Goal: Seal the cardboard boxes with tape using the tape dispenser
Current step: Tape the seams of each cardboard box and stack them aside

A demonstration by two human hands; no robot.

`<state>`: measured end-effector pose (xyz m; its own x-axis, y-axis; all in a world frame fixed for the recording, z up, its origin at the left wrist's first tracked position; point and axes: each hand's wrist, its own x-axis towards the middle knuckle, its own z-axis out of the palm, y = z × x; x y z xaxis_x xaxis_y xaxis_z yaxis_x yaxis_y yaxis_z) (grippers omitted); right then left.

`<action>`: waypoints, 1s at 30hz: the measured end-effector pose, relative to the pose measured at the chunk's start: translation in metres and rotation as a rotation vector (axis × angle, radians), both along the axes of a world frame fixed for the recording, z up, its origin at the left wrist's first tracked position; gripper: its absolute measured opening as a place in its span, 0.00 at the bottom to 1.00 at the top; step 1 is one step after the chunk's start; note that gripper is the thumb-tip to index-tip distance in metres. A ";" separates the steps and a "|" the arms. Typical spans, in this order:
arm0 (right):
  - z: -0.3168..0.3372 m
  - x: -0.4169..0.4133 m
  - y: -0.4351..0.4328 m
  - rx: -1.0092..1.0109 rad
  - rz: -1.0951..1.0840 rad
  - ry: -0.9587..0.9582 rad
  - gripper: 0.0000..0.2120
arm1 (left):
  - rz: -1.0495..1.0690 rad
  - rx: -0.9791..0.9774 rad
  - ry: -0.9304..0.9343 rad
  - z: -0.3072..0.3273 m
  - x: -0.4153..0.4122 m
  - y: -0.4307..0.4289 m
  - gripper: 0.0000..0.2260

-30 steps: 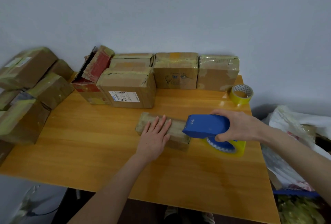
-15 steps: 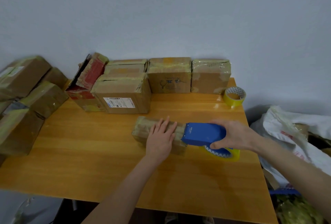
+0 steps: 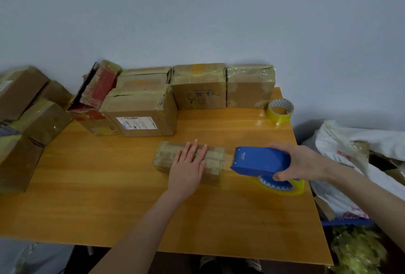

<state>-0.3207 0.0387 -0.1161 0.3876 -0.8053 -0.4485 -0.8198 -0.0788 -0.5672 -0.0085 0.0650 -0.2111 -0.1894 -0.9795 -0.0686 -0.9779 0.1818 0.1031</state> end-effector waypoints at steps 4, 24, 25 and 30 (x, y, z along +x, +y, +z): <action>-0.016 0.007 0.004 0.019 0.025 0.053 0.35 | 0.035 0.008 0.002 0.005 -0.005 0.004 0.26; -0.032 0.014 0.001 0.073 0.035 0.128 0.38 | 0.000 0.008 -0.035 0.006 -0.024 -0.005 0.28; -0.030 0.019 -0.003 0.093 0.039 0.141 0.38 | -0.001 0.007 -0.029 0.006 -0.023 -0.006 0.28; -0.023 0.029 -0.021 0.152 0.064 0.135 0.37 | -0.014 -0.004 -0.031 0.003 -0.023 -0.006 0.29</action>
